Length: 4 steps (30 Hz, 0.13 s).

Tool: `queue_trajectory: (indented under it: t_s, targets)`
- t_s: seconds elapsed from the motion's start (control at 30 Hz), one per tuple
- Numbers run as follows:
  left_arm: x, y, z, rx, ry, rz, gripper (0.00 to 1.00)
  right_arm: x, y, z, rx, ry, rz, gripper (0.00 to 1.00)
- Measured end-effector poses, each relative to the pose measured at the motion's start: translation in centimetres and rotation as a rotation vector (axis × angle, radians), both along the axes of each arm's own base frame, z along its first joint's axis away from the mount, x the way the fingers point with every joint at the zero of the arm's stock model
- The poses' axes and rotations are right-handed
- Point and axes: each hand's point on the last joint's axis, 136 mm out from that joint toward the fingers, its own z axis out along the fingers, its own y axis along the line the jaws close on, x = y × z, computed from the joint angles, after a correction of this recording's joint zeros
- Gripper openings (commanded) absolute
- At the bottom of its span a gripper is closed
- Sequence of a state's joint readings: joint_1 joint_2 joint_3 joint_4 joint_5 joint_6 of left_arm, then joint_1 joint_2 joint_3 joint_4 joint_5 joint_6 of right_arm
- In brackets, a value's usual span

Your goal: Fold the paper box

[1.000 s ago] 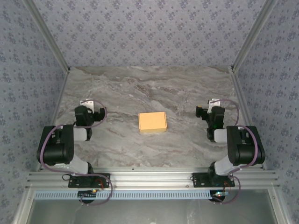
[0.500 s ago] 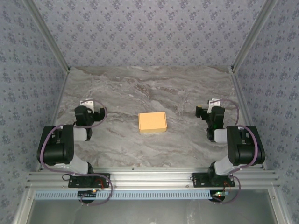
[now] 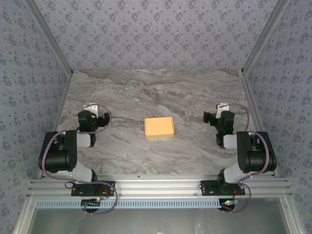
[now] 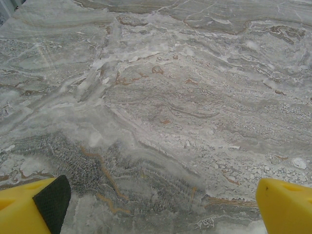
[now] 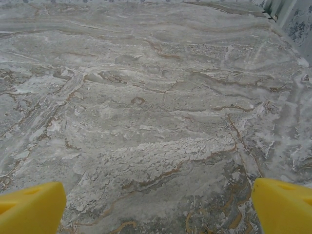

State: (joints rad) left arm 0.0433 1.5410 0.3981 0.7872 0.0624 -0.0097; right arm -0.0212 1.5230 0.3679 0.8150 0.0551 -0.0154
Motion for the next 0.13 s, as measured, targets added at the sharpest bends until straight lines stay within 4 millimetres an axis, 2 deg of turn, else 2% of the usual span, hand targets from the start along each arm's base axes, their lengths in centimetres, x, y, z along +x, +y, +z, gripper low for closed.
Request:
queue_trajectory:
  t_s: [0.13]
  targets:
    - [0.0,0.0,0.0,0.0,0.0,0.0,0.99,0.01,0.06,-0.03,0.002,0.002,0.004,1.0]
